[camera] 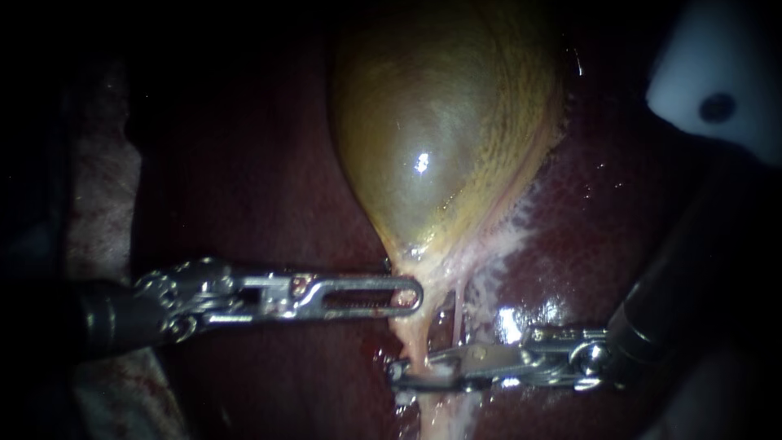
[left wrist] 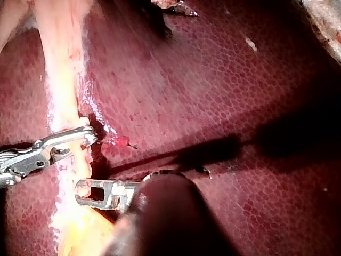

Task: Clipping second clip left tube

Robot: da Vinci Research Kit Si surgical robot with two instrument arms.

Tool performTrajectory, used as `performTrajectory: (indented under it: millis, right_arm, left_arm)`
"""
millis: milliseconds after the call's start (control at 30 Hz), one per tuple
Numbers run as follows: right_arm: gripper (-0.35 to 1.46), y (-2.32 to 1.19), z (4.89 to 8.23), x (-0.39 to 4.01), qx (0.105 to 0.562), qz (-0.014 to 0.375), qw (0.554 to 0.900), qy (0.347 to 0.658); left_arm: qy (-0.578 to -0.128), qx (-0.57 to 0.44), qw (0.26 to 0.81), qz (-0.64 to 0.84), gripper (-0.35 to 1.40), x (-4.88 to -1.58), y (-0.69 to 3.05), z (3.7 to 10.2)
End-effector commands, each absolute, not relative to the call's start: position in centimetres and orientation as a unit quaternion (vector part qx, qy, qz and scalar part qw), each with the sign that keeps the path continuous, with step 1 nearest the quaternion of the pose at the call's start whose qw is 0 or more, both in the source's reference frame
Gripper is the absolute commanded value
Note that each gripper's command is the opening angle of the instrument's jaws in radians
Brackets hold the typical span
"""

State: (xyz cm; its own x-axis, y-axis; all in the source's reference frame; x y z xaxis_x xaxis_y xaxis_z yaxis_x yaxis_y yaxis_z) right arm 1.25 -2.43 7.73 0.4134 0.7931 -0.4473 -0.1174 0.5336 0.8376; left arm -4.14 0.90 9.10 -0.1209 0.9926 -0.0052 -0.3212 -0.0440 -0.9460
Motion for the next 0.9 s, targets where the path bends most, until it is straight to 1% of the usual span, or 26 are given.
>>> performTrajectory:
  millis: [33,900]
  right_arm:
    - [-0.35,-2.42,7.73,1.25,0.377,0.303,0.752,0.449]
    - [-0.35,-2.44,7.74,1.22,0.377,0.301,0.752,0.450]
  left_arm:
    - [-0.435,-0.387,0.538,0.610,-0.35,-4.14,0.90,9.10]
    - [-0.434,-0.387,0.538,0.610,-0.35,-4.16,0.89,9.10]
